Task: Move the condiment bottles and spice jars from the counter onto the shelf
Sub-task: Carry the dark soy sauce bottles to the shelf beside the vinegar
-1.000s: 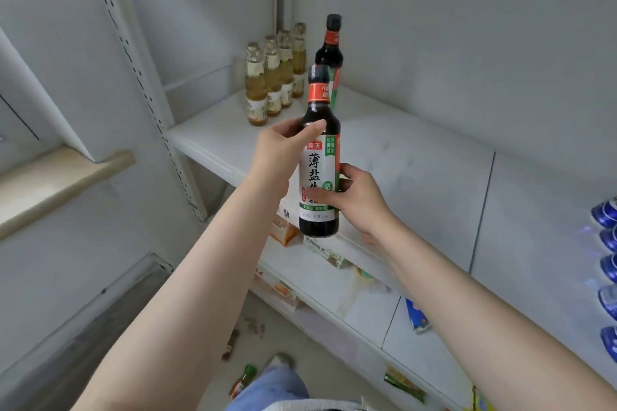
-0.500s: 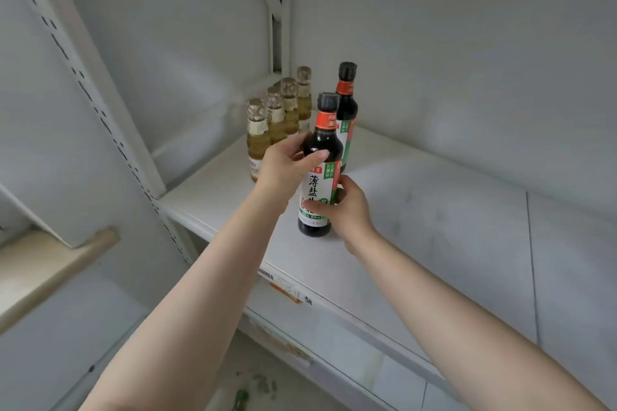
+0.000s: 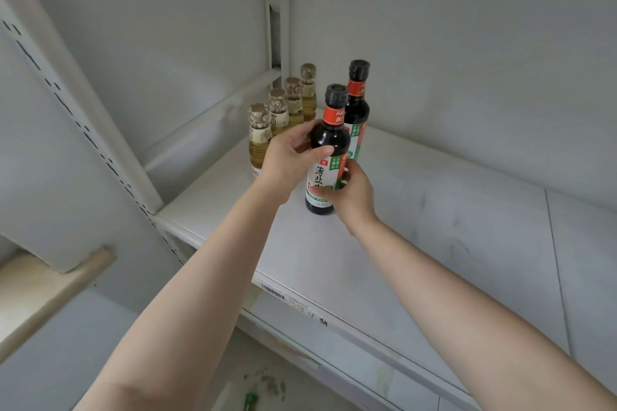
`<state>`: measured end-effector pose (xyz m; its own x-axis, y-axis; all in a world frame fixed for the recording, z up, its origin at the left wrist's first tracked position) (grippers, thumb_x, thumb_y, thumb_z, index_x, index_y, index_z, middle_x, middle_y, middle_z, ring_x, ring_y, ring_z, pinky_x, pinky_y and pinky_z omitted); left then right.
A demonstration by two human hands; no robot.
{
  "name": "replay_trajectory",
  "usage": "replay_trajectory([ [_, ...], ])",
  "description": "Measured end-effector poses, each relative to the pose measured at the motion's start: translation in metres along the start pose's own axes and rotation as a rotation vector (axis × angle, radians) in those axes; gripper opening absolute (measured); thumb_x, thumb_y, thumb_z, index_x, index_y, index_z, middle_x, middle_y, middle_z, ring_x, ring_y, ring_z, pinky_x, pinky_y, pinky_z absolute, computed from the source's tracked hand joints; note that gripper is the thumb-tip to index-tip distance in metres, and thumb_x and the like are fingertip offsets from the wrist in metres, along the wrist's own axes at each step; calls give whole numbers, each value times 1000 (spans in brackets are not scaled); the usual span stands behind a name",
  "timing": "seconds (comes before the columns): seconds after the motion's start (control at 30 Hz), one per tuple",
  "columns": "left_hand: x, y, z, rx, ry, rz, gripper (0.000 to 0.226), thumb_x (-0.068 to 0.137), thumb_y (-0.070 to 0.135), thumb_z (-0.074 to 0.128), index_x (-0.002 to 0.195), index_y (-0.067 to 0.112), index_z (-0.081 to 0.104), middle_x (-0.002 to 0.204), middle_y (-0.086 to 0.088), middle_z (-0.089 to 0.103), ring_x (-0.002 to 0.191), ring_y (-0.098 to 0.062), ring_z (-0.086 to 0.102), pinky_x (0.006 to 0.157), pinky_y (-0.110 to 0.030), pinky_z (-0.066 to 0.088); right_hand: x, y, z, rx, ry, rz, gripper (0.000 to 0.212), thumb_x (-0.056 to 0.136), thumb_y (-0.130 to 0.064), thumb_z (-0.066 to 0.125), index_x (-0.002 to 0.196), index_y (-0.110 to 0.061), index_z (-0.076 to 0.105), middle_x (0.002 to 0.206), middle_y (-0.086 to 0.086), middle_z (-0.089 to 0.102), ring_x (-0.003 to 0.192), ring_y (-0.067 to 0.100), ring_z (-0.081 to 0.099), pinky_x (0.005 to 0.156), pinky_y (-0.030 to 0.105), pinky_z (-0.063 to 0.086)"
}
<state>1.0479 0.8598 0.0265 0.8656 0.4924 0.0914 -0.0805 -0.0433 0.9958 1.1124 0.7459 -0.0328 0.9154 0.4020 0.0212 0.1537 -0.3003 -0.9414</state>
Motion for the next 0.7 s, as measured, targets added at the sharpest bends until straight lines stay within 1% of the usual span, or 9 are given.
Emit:
replay_trajectory([
  [0.03,1,-1,-1,-5,-7,-9,58,82,1,70,136,7,52,128,-7,64,115,-14,62,99,-33,51,1,0,1,-8,4,-5,57,62,-21,88,109,-22,56,107,-3,70,98,16,66,86,41,55],
  [0.07,3,-2,-3,-9,-14,-16,58,82,1,70,136,9,52,128,-6,64,113,-12,63,96,-31,52,2,0,2,-13,6,-8,58,61,-21,88,109,-22,55,107,-3,70,98,16,66,86,41,55],
  [0.13,4,-3,-5,-4,-23,-23,57,82,2,70,136,11,52,127,-3,65,105,-4,65,85,-20,54,3,0,4,-17,9,-13,59,61,-21,88,110,-21,55,107,-3,70,98,16,67,86,42,55],
  [0.17,4,-3,-6,0,-28,-28,58,82,3,71,136,12,52,127,-2,65,104,-2,64,83,-19,54,4,1,5,-20,9,-14,60,60,-22,88,110,-21,54,107,-2,70,98,17,67,86,42,55],
  [0.3,4,-5,-8,-10,-42,-32,59,82,3,71,136,13,52,127,-2,65,114,-11,62,94,-28,52,4,0,5,-50,-2,-26,61,63,-21,87,113,-18,52,110,0,69,100,18,66,86,40,55],
  [0.4,3,-6,-7,-4,-47,-25,59,83,3,70,137,13,50,128,-2,64,114,-10,62,95,-28,51,3,-1,5,-70,-11,-39,62,64,-21,86,115,-17,50,111,0,68,102,20,65,86,38,54],
  [0.5,2,-8,-7,2,-56,-16,60,84,4,69,139,13,49,131,-3,62,119,-12,59,101,-34,48,2,-2,5,-92,-16,-45,63,65,-22,85,116,-16,49,112,0,67,102,21,64,86,39,53],
  [0.63,0,-11,-6,8,-46,3,61,85,7,69,141,14,46,132,-2,61,121,-11,58,103,-33,46,2,-2,6,-121,-33,-46,62,68,-23,83,118,-15,47,114,1,66,105,24,63,87,41,52],
  [0.7,-2,-12,-5,6,-45,19,63,84,11,69,142,14,44,133,-2,60,123,-12,56,107,-36,43,1,-1,5,-139,-46,-39,61,70,-24,82,119,-16,47,115,0,66,106,24,63,89,42,52],
])
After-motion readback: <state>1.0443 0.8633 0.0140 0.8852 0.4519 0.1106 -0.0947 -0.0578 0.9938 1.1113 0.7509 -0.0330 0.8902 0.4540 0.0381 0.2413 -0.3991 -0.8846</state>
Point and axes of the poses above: each hand's wrist, its own x-axis towards the middle knuckle, its own z-axis out of the palm, y = z × x, the point moved 2 cm from there along x, towards the middle knuckle
